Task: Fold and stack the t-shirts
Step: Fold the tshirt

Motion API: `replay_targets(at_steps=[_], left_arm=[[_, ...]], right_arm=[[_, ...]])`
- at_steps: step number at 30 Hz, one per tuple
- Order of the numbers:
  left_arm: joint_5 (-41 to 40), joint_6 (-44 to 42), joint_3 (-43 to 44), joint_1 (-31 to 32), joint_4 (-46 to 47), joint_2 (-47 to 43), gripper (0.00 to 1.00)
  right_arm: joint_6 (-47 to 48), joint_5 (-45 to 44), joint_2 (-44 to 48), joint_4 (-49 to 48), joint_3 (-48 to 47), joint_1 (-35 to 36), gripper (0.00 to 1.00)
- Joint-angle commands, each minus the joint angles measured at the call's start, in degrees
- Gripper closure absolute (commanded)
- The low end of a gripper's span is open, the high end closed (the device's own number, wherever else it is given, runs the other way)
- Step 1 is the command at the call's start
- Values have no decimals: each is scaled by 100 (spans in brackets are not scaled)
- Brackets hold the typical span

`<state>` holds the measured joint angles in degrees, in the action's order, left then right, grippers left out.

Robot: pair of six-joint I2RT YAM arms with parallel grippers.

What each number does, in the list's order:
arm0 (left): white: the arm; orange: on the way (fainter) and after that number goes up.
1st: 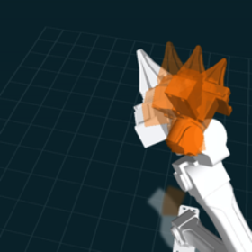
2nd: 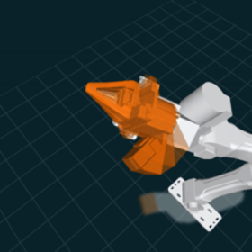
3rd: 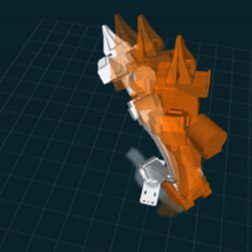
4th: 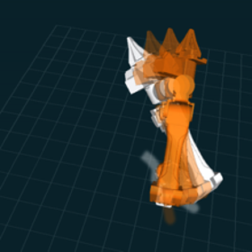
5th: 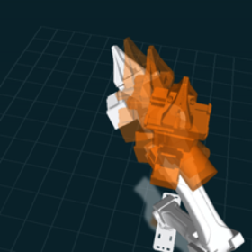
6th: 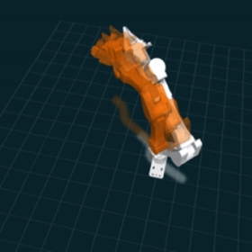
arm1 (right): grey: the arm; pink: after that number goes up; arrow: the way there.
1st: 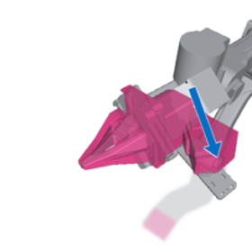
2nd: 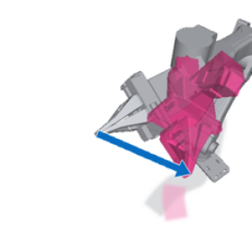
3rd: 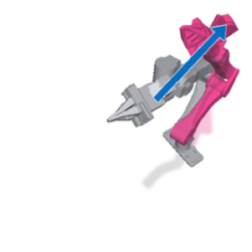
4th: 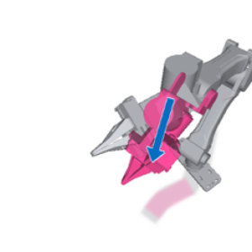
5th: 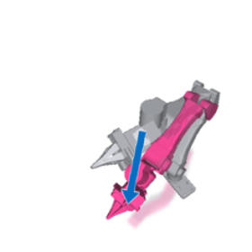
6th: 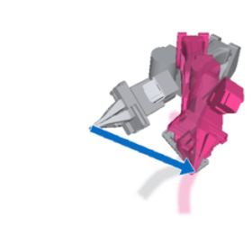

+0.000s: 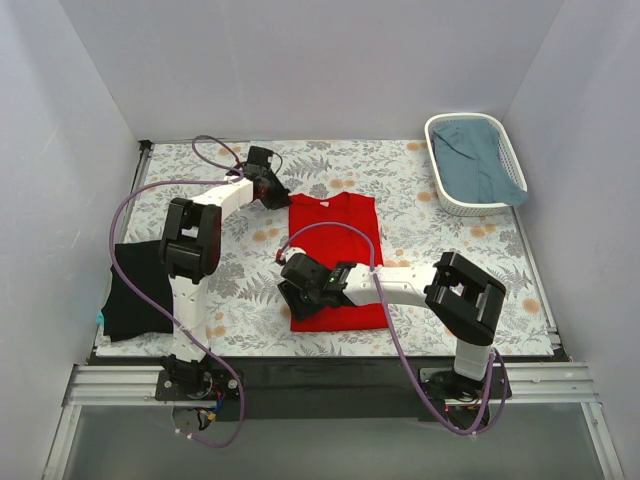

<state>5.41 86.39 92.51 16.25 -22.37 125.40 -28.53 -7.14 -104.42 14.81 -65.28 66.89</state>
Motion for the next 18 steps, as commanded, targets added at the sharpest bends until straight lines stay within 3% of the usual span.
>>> replay_targets(at_steps=[1, 15, 18], left_arm=[[4, -52, 355, 10, 119, 115, 94], [-137, -263, 935, 10, 5, 450, 96], [-198, -298, 1006, 10, 22, 511, 92]], right_arm=[[-82, 159, -236, -48, 50, 26, 44], [-108, 617, -368, -277, 384, 87, 44], [-108, 652, -377, -277, 419, 96, 44]])
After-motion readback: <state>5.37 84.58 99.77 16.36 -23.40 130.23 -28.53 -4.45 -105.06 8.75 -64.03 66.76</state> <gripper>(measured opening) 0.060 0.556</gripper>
